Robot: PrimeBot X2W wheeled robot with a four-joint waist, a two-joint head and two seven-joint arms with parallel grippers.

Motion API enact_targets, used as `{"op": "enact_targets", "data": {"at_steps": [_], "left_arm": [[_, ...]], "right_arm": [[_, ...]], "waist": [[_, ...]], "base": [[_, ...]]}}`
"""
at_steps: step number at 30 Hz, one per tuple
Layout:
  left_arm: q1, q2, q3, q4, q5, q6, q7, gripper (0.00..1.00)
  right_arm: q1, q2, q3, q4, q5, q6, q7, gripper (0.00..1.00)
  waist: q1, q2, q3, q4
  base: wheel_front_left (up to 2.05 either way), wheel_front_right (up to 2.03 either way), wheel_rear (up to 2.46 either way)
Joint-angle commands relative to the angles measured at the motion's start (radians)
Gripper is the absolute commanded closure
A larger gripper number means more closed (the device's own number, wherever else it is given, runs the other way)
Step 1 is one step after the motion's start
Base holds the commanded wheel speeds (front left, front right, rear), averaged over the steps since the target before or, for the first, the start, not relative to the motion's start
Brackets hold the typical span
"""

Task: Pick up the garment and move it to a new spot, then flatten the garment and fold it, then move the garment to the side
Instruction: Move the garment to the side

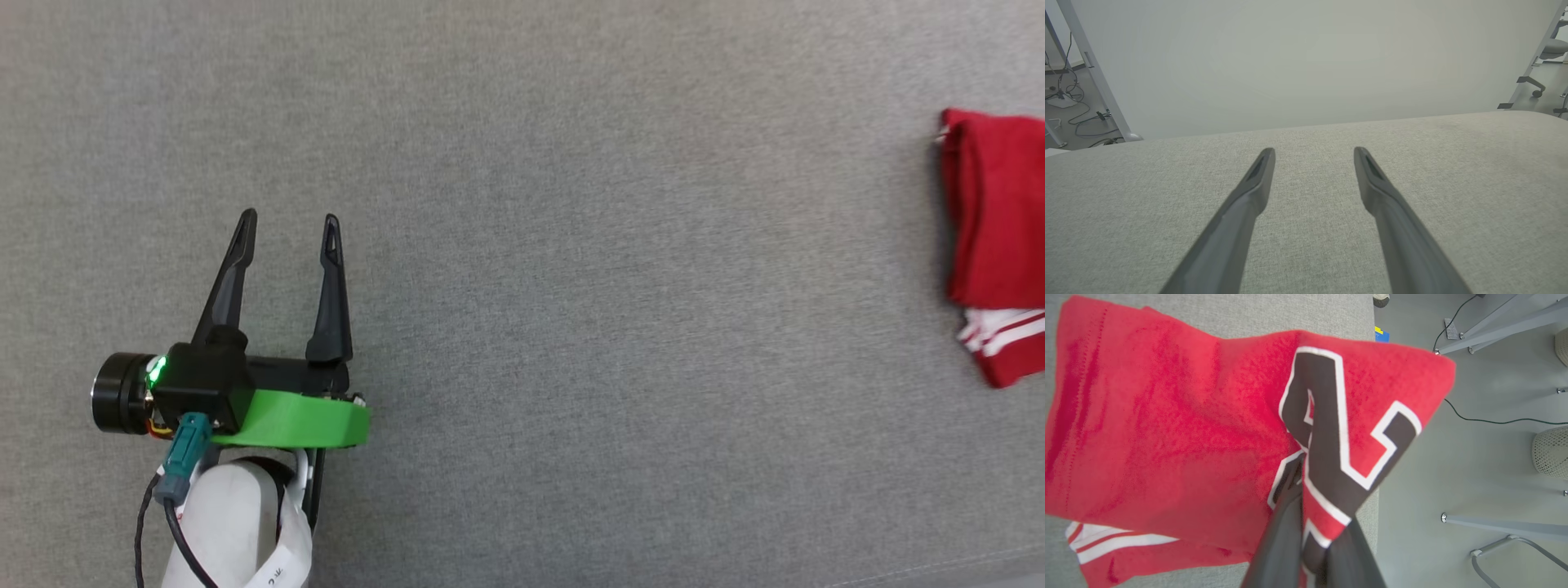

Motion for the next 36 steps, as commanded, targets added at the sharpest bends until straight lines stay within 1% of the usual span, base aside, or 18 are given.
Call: {"op": "enact_targets", "data": {"at_steps": [1,4,7,8,9,10,14,17,20,24,25,29,32,36], "left_arm": [[-0.021,0.008,0.0,-0.011,0.009,-0.002,-0.006,0.0],[-0.031,0.009,0.0,-0.026,0.012,0.0,-0.006,0.0],[-0.037,0.009,0.0,-0.033,0.014,0.003,-0.006,0.0],[-0.039,0.008,-0.003,-0.032,0.016,0.006,-0.006,0.0],[-0.039,0.007,-0.005,-0.029,0.016,0.007,-0.006,0.0],[-0.037,0.007,-0.005,-0.025,0.015,0.009,-0.006,0.0],[-0.025,0.0,-0.011,-0.009,0.006,0.015,-0.006,0.0],[-0.003,-0.005,-0.013,-0.001,-0.003,0.021,-0.006,0.0],[0.029,-0.009,-0.013,0.009,-0.012,0.026,-0.006,0.0],[0.077,-0.012,-0.001,0.018,-0.026,0.035,-0.006,0.0],[0.091,-0.013,0.004,0.018,-0.03,0.037,-0.006,0.0],[0.131,-0.016,0.009,0.027,-0.04,0.039,-0.006,0.0],[0.149,-0.018,0.01,0.034,-0.046,0.043,-0.006,0.0],[0.171,-0.021,0.009,0.05,-0.053,0.045,-0.006,0.0]], "right_arm": [[-0.038,-0.003,-0.017,0.032,-0.01,-0.001,-0.01,1.0],[-0.09,0.0,-0.057,0.117,-0.025,-0.001,-0.03,1.0],[-0.13,0.011,-0.078,0.177,-0.056,-0.001,-0.048,1.0],[-0.155,0.045,-0.1,0.235,-0.064,-0.001,-0.049,1.0],[-0.16,0.054,-0.107,0.252,-0.069,-0.001,-0.053,0.87],[-0.164,0.063,-0.111,0.267,-0.082,-0.001,-0.061,0.0],[-0.17,0.083,-0.156,0.317,-0.136,-0.001,-0.148,0.0],[-0.152,0.097,-0.175,0.321,-0.161,-0.001,-0.218,0.0],[-0.131,0.107,-0.196,0.29,-0.199,-0.001,-0.326,0.0],[-0.095,0.161,-0.233,0.215,-0.261,-0.001,-0.497,0.0],[-0.085,0.182,-0.256,0.193,-0.284,-0.001,-0.546,0.0],[-0.029,0.274,-0.337,0.105,-0.368,-0.001,-0.675,0.0],[0.023,0.356,-0.388,0.013,-0.411,-0.001,-0.714,0.0],[0.111,0.478,-0.427,-0.12,-0.454,-0.001,-0.734,0.0]], "waist": [[-0.0001,-0.0001,0.08,0.029],[-0.0001,-0.0001,0.109,0.034],[-0.0001,-0.0001,0.123,0.035],[-0.0001,-0.0001,0.12,0.036],[-0.0001,-0.0001,0.115,0.036],[-0.0001,-0.0001,0.105,0.036],[-0.0001,-0.0001,0.046,0.047],[-0.0001,-0.0001,-0.006,0.053],[-0.0001,-0.0001,-0.063,0.061],[-0.0001,-0.0001,-0.131,0.067],[-0.0001,-0.0001,-0.146,0.068],[-0.0001,-0.0001,-0.201,0.084],[-0.0001,-0.0001,-0.234,0.1],[-0.0001,-0.0001,-0.278,0.125]], "base": [[0.0,0.0,0.0],[0.0,0.0,0.0],[0.0,0.0,0.0],[0.0,0.0,0.0],[0.0,0.0,0.0],[0.0,0.0,0.0],[0.0,0.0,0.0],[0.0,0.0,0.0],[0.0,0.0,0.0],[0.0,0.0,0.0],[0.0,0.0,0.0],[0.0,0.0,0.0],[0.0,0.0,0.0],[0.0,0.0,0.0]]}}
